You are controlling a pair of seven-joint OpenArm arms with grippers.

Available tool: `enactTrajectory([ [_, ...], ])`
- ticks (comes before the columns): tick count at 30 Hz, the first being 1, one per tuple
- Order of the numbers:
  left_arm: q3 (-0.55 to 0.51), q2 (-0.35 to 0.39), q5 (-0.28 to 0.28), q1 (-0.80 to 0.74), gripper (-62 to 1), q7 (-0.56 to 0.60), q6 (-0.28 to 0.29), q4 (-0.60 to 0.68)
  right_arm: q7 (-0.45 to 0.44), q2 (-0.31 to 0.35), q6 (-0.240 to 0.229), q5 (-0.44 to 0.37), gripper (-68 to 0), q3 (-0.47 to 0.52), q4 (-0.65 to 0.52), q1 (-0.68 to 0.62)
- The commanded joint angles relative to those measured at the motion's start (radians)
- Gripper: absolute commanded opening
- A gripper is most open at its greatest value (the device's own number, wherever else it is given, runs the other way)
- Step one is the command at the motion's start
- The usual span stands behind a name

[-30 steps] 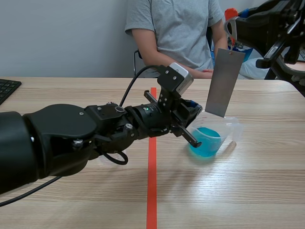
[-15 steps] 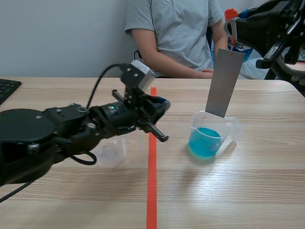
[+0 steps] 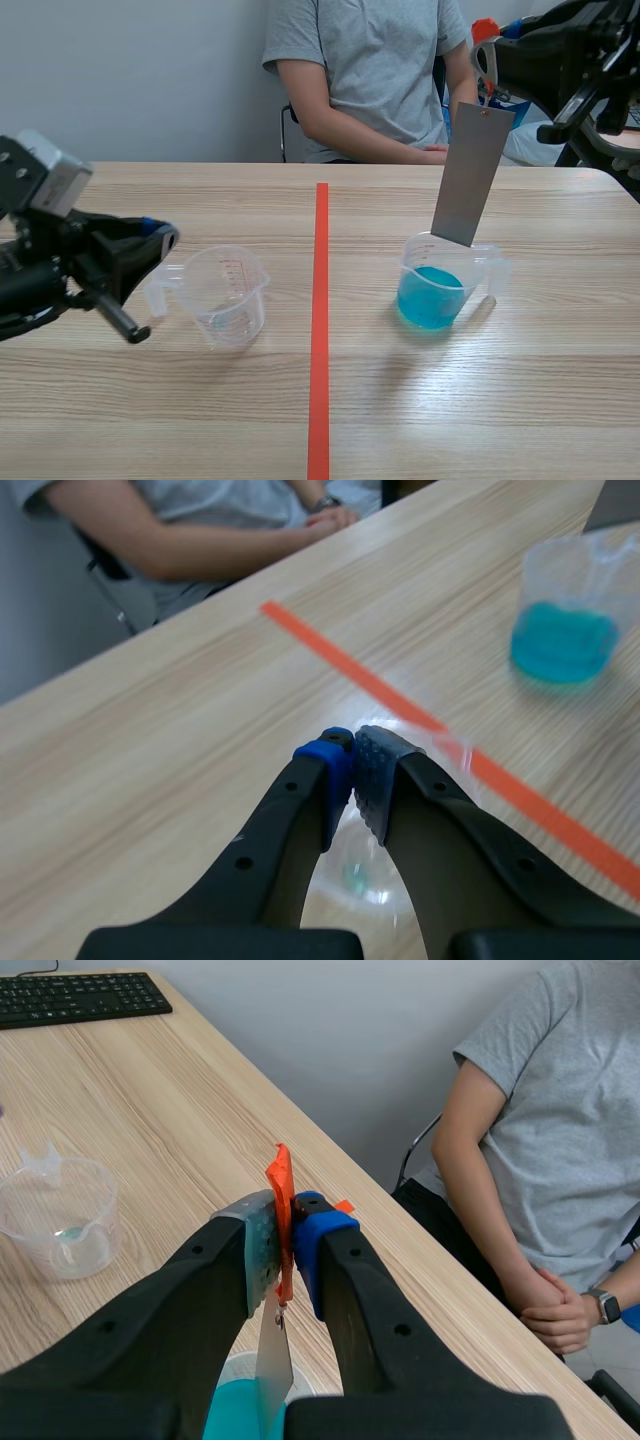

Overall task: Do the redox reaction experiment.
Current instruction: 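Lower the plate into the blue solution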

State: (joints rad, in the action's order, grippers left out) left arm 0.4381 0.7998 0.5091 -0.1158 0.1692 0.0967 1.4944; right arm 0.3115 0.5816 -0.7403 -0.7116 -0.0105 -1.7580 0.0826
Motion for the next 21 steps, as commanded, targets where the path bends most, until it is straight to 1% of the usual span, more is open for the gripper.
enactTrajectory([
  [1,-0.060,-0.014,0.002,-0.090,-57.3,0.018,-0.007,0.010,-0.026,0.005,-0.005,-0.014,-66.0,0.016,-0.002,0.011],
  [4,-0.201,-0.027,0.003,-0.278,-57.3,0.042,-0.008,0.024,-0.042,0.005,-0.005,-0.005,-66.0,0.015,0.011,0.011],
  [6,-0.277,-0.051,0.002,-0.388,-57.3,0.074,-0.008,0.024,-0.057,0.005,-0.005,0.004,-66.0,0.010,0.023,0.011],
  [11,-0.419,-0.135,0.002,-0.596,-57.3,0.082,-0.008,0.023,-0.103,0.005,-0.005,0.039,-66.0,-0.020,0.060,0.012],
  [15,-0.472,-0.205,0.002,-0.706,-57.3,0.081,-0.008,0.023,-0.141,0.005,-0.005,0.062,-66.0,-0.050,0.089,0.012],
  [21,-0.475,-0.288,0.000,-0.782,-57.3,0.055,-0.009,0.023,-0.209,0.005,-0.005,0.114,-66.0,-0.083,0.138,0.012],
])
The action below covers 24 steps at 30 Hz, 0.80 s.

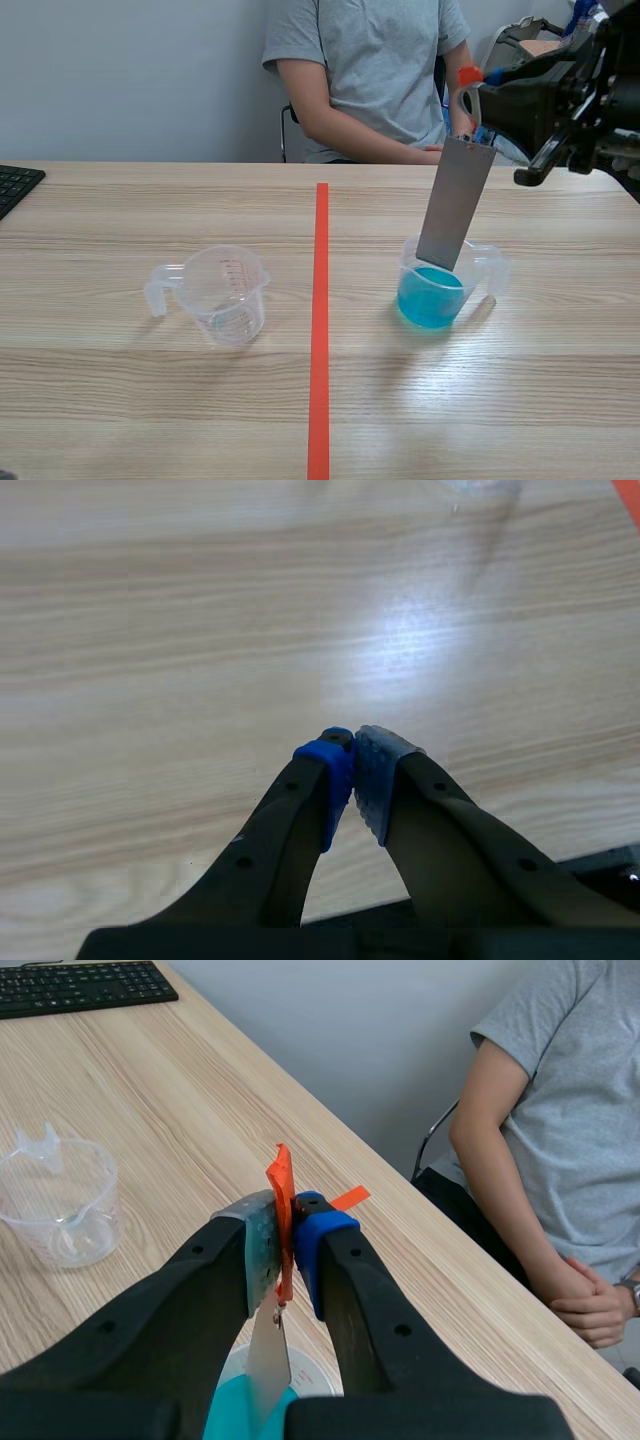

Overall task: Do the redox reaction experiment.
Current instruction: 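Lower the plate into the blue solution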

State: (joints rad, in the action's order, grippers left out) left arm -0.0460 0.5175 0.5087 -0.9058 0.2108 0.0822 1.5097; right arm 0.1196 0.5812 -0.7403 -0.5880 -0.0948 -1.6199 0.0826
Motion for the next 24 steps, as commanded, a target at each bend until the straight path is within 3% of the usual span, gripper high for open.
enactTrajectory([
  [1,0.009,-0.020,0.000,0.004,-57.3,0.005,0.006,0.008,-0.031,0.005,-0.005,0.003,-66.0,-0.003,0.011,0.012],
  [18,0.009,-0.108,0.000,0.023,-57.3,-0.029,0.005,-0.027,-0.227,-0.078,-0.005,0.254,-66.0,-0.074,0.234,0.015],
  [24,0.009,-0.107,0.000,0.073,-57.3,-0.029,0.006,-0.066,-0.270,-0.077,-0.005,0.291,-66.0,-0.090,0.283,0.015],
])
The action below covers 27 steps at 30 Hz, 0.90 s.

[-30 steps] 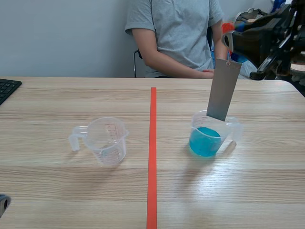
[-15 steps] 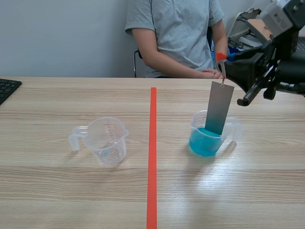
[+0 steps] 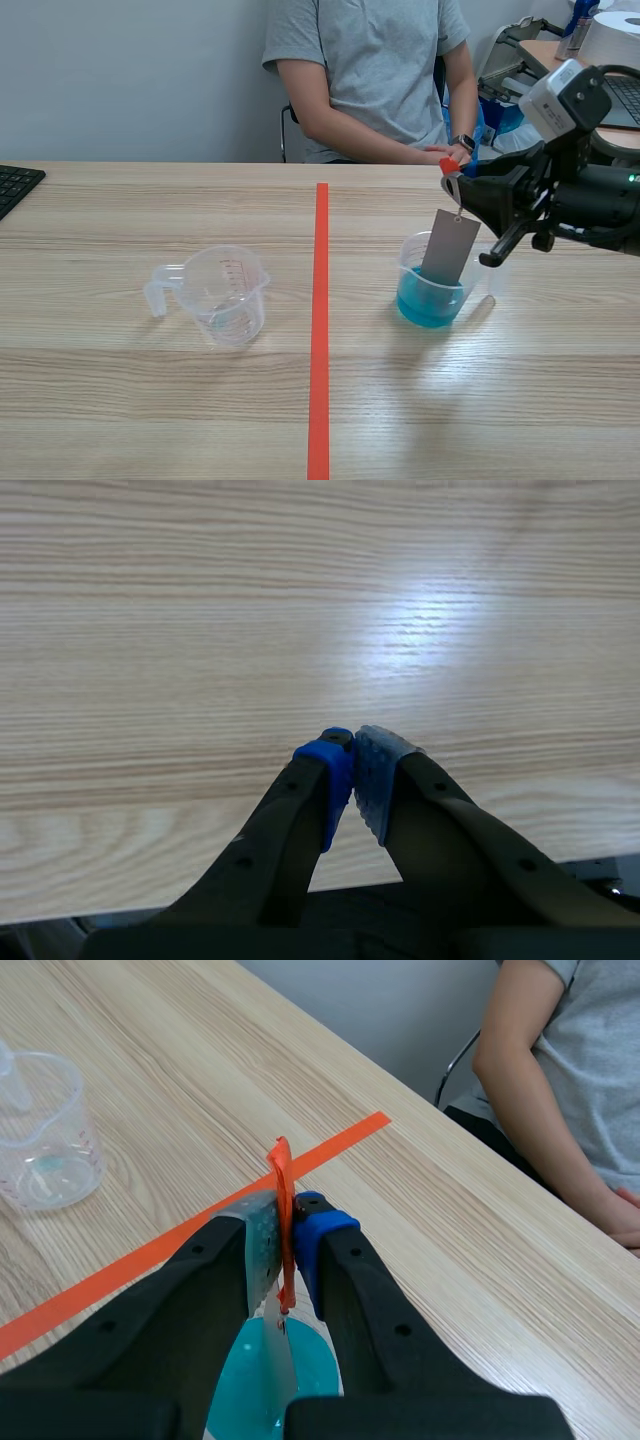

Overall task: Do the redox reaction experiment.
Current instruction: 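Lower the plate into the blue solution, then hold the plate still in the solution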

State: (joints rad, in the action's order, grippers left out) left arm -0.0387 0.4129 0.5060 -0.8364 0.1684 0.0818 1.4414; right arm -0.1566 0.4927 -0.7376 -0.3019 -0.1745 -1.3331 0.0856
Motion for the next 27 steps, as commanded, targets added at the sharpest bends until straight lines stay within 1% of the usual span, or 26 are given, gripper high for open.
enactTrajectory([
  [1,0.002,-0.003,0.002,0.009,-57.3,0.014,0.006,-0.005,0.006,0.011,-0.008,0.005,-66.0,-0.010,-0.002,0.012],
  [12,0.002,-0.002,0.002,0.011,-57.3,0.014,0.006,-0.035,0.004,0.011,-0.008,0.008,-66.0,-0.010,-0.002,0.012],
  [27,0.002,-0.002,0.003,0.011,-57.3,0.015,0.006,-0.035,0.000,0.012,-0.008,0.008,-66.0,-0.010,-0.003,0.014],
])
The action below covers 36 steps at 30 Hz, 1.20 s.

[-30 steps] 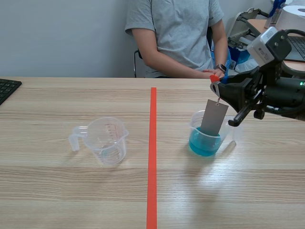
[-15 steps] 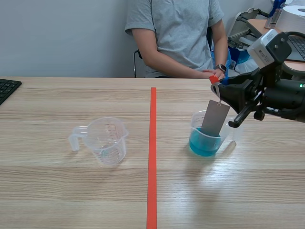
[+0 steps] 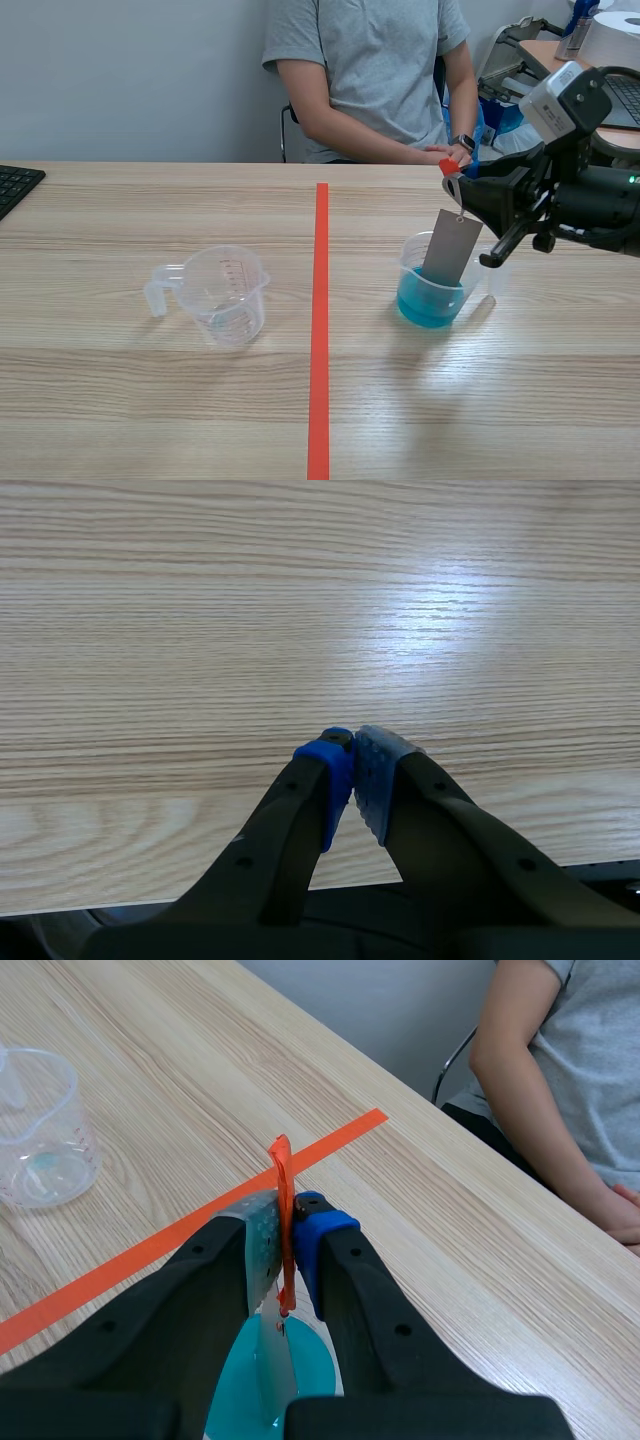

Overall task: Do the redox reaction experiment.
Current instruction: 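Hold the plate still in the solution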

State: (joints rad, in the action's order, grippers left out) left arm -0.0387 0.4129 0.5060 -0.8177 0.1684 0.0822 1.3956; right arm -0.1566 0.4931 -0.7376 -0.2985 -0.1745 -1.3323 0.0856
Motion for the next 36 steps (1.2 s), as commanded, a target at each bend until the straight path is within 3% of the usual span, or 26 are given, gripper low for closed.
enactTrajectory([
  [1,0.002,-0.002,0.003,-0.007,-57.3,0.014,0.006,0.010,0.000,0.011,-0.008,0.004,-66.0,-0.010,-0.003,0.014],
  [23,0.002,-0.002,0.003,-0.008,-57.3,0.014,0.006,0.010,-0.007,0.014,-0.008,0.003,-66.0,0.000,-0.016,0.014],
  [30,0.002,-0.002,0.003,-0.008,-57.3,0.014,0.006,0.010,0.036,0.031,-0.008,-0.012,-66.0,0.022,-0.103,0.014],
  [36,0.002,-0.002,0.003,-0.008,-57.3,0.014,0.006,0.010,0.105,0.063,-0.008,-0.095,-66.0,0.032,-0.194,0.014],
])
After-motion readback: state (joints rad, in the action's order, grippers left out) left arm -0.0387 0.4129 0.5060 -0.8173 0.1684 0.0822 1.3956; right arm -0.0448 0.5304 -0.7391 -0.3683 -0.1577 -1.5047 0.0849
